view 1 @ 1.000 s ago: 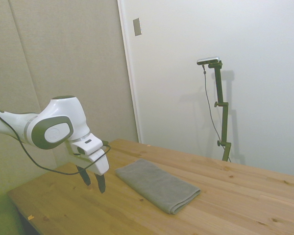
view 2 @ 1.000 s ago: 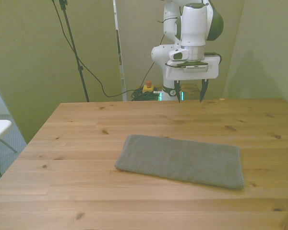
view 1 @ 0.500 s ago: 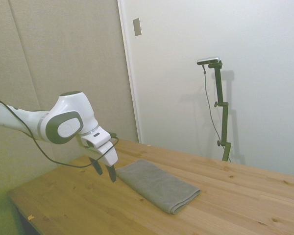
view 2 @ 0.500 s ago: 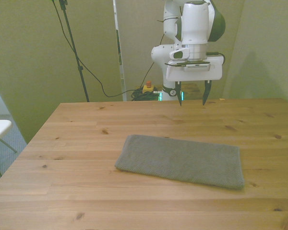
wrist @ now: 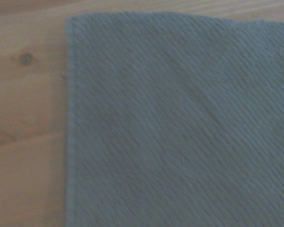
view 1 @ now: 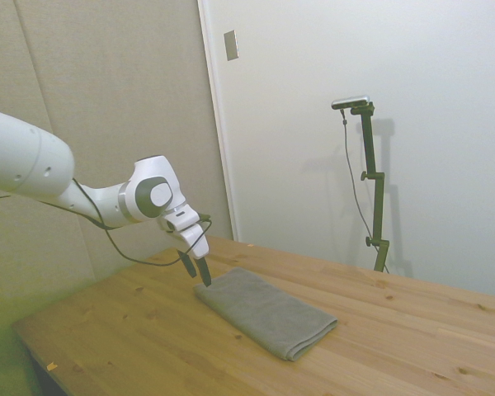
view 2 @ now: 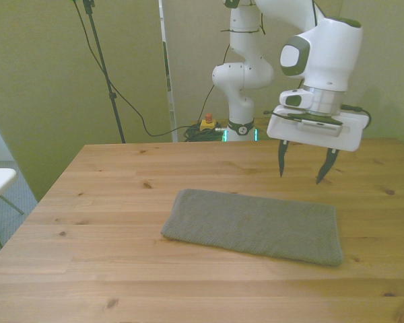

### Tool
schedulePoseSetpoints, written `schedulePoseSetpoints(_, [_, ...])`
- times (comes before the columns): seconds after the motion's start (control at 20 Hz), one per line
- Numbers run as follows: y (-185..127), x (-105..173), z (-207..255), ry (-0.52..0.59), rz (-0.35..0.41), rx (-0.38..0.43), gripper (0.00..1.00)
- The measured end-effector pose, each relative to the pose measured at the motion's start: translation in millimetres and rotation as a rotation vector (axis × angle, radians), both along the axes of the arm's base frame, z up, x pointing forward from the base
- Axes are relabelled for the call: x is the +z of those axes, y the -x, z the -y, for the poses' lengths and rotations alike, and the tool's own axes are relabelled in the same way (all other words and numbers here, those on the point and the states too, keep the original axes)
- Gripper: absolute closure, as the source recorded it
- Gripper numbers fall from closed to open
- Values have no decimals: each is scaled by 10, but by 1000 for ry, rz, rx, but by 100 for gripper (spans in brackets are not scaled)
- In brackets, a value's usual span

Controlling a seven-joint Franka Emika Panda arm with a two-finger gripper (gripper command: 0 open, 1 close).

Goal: Fold the towel

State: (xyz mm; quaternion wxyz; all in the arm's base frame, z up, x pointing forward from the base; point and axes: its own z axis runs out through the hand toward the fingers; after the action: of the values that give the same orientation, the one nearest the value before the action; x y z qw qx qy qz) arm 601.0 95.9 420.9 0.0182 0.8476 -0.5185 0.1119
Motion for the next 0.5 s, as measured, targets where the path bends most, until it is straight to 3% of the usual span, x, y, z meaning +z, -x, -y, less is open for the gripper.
schedulePoseSetpoints(0.2, [-383,-97,-163,12,-30,1,0])
schedulePoseSetpoints(0.5, [-703,-452,-292,45,-90,-10,0])
